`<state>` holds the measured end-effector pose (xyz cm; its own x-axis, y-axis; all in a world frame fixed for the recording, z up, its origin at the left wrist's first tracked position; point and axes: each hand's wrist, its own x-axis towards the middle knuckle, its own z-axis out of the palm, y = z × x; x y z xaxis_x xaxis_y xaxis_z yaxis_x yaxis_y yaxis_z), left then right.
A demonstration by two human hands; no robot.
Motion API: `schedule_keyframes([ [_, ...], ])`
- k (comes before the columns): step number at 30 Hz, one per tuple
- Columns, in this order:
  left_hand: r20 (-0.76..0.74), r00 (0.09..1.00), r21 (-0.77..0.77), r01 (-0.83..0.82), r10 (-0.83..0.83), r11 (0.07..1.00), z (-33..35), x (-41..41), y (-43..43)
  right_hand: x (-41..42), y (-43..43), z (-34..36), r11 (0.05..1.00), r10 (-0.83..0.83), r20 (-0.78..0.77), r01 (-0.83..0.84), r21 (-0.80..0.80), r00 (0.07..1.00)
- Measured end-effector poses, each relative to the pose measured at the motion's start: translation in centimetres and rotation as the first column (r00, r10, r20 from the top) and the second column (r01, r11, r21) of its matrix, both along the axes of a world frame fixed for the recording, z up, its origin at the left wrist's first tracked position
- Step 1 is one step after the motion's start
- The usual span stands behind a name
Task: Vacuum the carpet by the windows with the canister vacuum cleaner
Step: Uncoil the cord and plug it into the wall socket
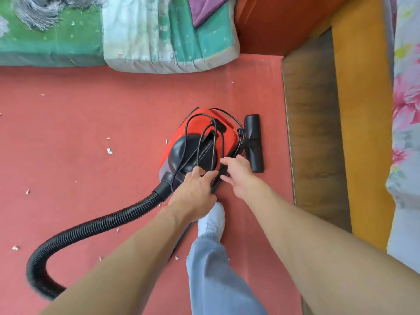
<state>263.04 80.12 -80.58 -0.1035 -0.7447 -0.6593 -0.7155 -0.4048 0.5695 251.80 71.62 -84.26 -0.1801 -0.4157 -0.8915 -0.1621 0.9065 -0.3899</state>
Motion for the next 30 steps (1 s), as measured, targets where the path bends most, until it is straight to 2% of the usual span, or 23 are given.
schedule_keyframes([
  [4, 0.054, 0.998, 0.032, -0.012, 0.010, 0.999, -1.4, -0.7, -0.4, -1.3, -2.1, -3.4, 0.991, -0.109, 0.074, 0.103, 0.081, 0.991],
  [7, 0.047, 0.995, 0.018, -0.092, 0.091, 0.996, -1.5, -0.4, -0.5, -2.7, -2.4, -4.1, 0.976, -0.192, 0.109, 0.178, 0.125, 0.975],
  [11, 0.089, 0.969, 0.022, -0.232, 0.229, 0.973, -0.6, -0.3, -0.6, -3.0, -2.2, -3.3, 0.989, -0.095, 0.094, 0.083, 0.123, 0.991],
  [15, 0.163, 0.933, 0.040, -0.330, 0.320, 0.943, 1.2, 0.5, -0.1, -2.5, -1.1, -0.2, 0.990, 0.130, 0.112, -0.136, 0.047, 0.985],
  [18, 0.165, 0.917, 0.053, -0.376, 0.363, 0.925, 4.3, 1.0, 0.7, -2.7, -0.1, 5.5, 0.959, 0.277, 0.139, -0.263, -0.109, 0.951],
  [22, 0.074, 0.947, 0.057, -0.318, 0.314, 0.946, 11.5, 0.4, 1.9, -3.6, 0.5, 17.2, 0.873, 0.399, 0.123, -0.336, -0.352, 0.909],
  [24, 0.008, 0.948, 0.061, -0.317, 0.317, 0.947, 14.4, -0.8, 2.2, -3.8, 0.5, 22.7, 0.846, 0.399, 0.118, -0.315, -0.430, 0.909],
  [26, -0.029, 0.906, 0.039, -0.422, 0.423, 0.906, 18.9, -2.0, 1.9, -3.9, 0.5, 29.5, 0.833, 0.377, 0.124, -0.278, -0.478, 0.918],
  [28, -0.094, 0.836, -0.034, -0.545, 0.540, 0.838, 23.6, -3.3, 1.7, -4.2, 1.0, 36.2, 0.858, 0.316, 0.210, -0.184, -0.479, 0.925],
  [30, -0.164, 0.766, -0.041, -0.635, 0.622, 0.771, 28.8, -4.3, 1.6, -4.6, 1.5, 43.1, 0.892, 0.238, 0.373, -0.050, -0.449, 0.897],
])
